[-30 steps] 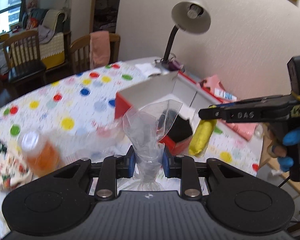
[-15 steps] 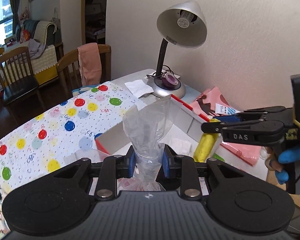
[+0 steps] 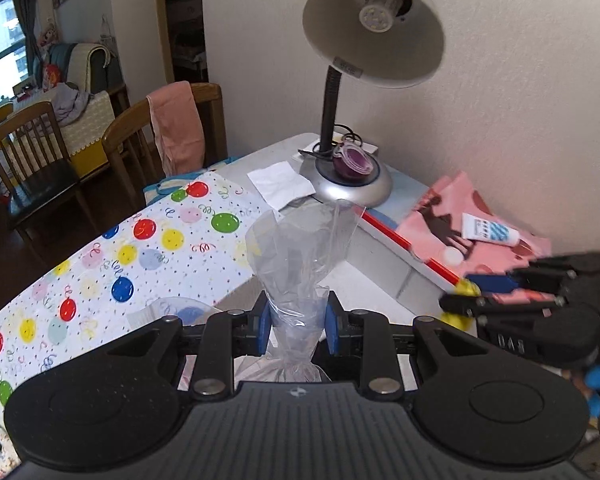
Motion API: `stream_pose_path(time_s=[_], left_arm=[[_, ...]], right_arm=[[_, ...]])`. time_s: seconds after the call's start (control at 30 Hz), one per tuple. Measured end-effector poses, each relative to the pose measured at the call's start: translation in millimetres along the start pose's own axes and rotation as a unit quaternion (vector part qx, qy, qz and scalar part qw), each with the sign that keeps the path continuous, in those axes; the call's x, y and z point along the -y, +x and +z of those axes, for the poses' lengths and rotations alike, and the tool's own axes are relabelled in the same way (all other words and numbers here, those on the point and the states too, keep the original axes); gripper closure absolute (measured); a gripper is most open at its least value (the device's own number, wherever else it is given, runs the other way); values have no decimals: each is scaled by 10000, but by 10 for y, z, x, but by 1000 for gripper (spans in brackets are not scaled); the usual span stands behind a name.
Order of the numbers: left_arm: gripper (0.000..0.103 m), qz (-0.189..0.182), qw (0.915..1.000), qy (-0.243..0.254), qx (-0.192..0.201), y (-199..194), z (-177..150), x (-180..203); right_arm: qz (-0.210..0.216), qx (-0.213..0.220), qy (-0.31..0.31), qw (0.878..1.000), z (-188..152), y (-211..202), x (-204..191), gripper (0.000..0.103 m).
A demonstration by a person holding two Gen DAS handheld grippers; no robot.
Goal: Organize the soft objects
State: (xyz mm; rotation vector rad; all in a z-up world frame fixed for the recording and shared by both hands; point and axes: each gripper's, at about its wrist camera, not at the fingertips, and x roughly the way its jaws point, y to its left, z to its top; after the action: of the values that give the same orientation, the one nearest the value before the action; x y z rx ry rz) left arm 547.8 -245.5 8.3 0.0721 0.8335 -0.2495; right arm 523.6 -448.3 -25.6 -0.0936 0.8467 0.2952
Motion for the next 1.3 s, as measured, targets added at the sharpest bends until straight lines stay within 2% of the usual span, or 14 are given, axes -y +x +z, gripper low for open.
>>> stream_pose_path(time_s=[0.13, 0.3, 0.4, 0.77, 1.07, 1.3], left_arm=[[77, -35, 9994, -234, -250, 327, 41, 6], [77, -66, 9973, -117, -715, 740, -25, 92], [77, 59, 9955, 28, -947, 962, -98, 112], [77, -27, 9861, -360, -1621, 1454, -328, -34], [77, 61, 9825, -250, -1846, 1644, -507, 11], [73, 139, 9827, -207, -1837, 1676, -522, 37]], right_arm=[[-34, -148, -140, 9998, -57, 171, -15, 75], [-44, -312, -338, 9989, -136, 363, -95, 75], [-61, -402, -356, 9985, -184, 459, -108, 75], [-12, -574, -289, 9979, -262, 708, -128, 75], [65, -581, -82, 9983, -274, 765, -58, 73], [18, -685, -179, 9975, -287, 809, -74, 64]])
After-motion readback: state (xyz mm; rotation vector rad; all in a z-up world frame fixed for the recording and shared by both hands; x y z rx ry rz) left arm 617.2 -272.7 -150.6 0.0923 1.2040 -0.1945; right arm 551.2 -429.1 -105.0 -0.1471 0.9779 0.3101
